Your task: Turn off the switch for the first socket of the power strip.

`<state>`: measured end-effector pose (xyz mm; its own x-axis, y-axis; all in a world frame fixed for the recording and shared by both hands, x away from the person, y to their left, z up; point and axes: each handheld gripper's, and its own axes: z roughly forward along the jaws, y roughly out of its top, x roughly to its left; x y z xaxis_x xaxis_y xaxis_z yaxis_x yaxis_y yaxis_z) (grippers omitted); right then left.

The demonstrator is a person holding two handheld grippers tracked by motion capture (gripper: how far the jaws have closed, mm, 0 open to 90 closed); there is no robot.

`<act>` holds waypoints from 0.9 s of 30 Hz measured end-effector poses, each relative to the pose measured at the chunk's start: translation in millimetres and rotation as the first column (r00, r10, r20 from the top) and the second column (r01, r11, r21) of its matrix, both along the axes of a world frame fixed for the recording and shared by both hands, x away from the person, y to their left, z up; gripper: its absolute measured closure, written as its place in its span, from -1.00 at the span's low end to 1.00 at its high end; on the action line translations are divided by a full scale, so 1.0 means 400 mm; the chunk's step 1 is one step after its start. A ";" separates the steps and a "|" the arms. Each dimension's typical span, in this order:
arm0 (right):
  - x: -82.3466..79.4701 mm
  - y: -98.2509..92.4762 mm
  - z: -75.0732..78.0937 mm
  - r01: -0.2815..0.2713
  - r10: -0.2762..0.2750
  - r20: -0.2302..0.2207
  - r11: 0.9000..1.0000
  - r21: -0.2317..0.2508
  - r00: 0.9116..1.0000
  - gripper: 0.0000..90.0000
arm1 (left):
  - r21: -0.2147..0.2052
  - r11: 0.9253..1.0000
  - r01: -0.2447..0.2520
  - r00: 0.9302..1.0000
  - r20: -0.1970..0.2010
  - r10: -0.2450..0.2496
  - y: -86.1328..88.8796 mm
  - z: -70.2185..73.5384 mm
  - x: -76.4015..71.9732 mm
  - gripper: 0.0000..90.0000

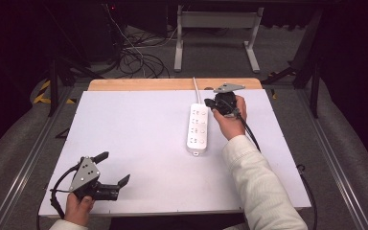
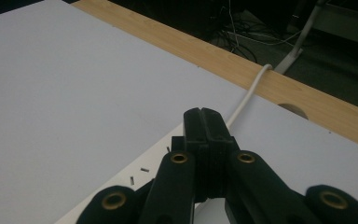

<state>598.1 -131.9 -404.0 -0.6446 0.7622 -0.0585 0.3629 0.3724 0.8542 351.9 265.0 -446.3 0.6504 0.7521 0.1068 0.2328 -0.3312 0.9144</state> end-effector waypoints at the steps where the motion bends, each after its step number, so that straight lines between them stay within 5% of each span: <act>1: -0.002 0.000 0.002 -0.005 0.005 0.003 1.000 -0.001 1.000 1.00 | -0.001 1.000 0.001 1.000 -0.001 -0.001 0.000 0.000 0.000 -0.96; 8: -0.023 -0.004 0.019 -0.048 0.048 0.006 0.999 -0.001 0.999 1.00 | 0.002 1.000 0.000 1.000 0.002 0.000 0.000 0.002 -0.001 -0.96; 13: -0.053 -0.016 0.042 -0.091 0.091 -0.004 0.995 0.047 0.996 0.41 | -0.009 1.000 -0.001 1.000 0.001 0.001 0.003 0.001 -0.001 -0.96; 21: -0.135 -0.043 0.085 -0.142 0.140 0.028 0.987 0.081 0.990 -0.10 | -0.002 1.000 0.000 1.000 0.005 0.000 0.001 0.002 -0.004 -0.96; 27: -0.194 -0.063 0.105 -0.173 0.169 0.050 0.980 0.100 0.984 -0.35 | -0.038 0.999 0.009 1.000 -0.001 -0.009 0.008 0.004 -0.004 -0.96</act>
